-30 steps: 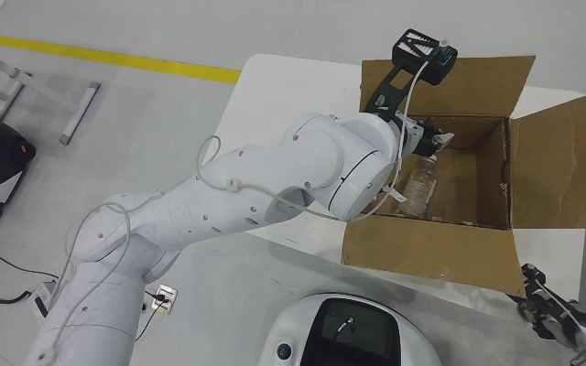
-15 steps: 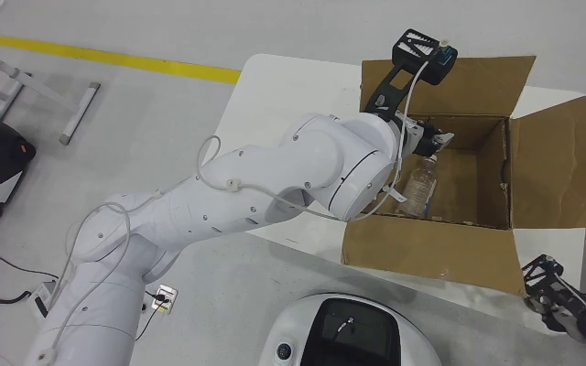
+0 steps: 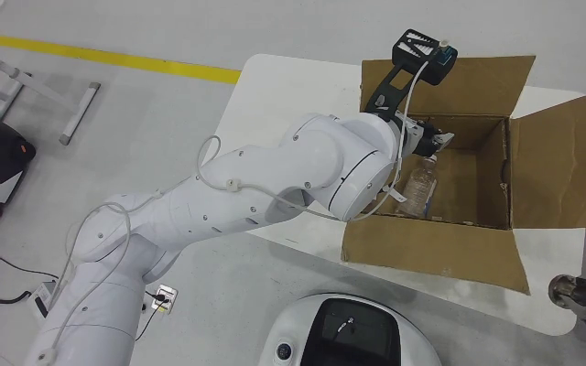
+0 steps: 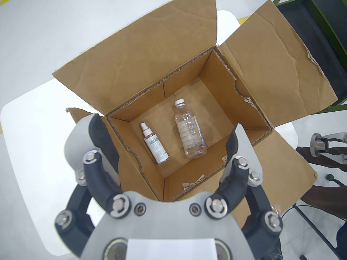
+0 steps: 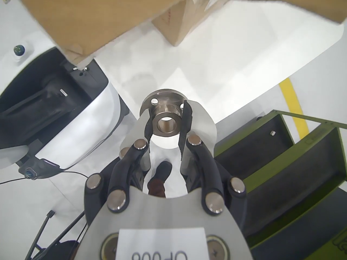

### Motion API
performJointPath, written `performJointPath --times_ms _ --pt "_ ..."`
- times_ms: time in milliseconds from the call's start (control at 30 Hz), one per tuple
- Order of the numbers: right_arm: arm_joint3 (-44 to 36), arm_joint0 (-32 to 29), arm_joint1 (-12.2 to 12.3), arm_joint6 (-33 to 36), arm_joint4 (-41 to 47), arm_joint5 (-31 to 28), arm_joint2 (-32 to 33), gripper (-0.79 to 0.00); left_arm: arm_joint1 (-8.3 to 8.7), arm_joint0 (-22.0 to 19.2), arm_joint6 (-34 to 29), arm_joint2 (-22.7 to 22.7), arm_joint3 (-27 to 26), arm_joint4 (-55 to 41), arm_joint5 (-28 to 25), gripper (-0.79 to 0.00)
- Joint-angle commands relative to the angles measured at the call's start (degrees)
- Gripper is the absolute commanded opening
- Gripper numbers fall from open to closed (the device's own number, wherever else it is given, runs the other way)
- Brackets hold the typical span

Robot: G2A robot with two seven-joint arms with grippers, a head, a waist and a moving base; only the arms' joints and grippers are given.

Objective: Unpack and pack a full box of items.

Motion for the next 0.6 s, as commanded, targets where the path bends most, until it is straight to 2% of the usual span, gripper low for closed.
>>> performJointPath --times_ms 0,200,333,433,567 --pt "-0.1 -1.1 0.2 -1.5 4.0 -1.5 3.8 -0.785 0.00 0.0 0.0 0.0 0.0 0.0 0.0 0.000" --pt "0.9 -1.9 0.4 -4.6 10.2 -2.9 6.9 -0.785 0.00 0.0 0.0 0.0 0.0 0.0 0.0 0.000" --pt "1.4 -1.0 0.6 -7.9 12.4 -2.5 5.3 -0.785 0.00 0.0 0.0 0.0 0.0 0.0 0.0 0.000" --pt "2.1 0.2 0.8 -10.2 13.1 -2.1 3.7 -0.785 0.39 1.6 1.7 -0.9 0.5 2.2 -1.4 0.000" --pt "2.4 0.7 0.9 -10.8 13.2 -2.2 2.8 -0.785 1.20 2.6 -0.3 -2.9 -0.4 6.1 -2.1 0.000"
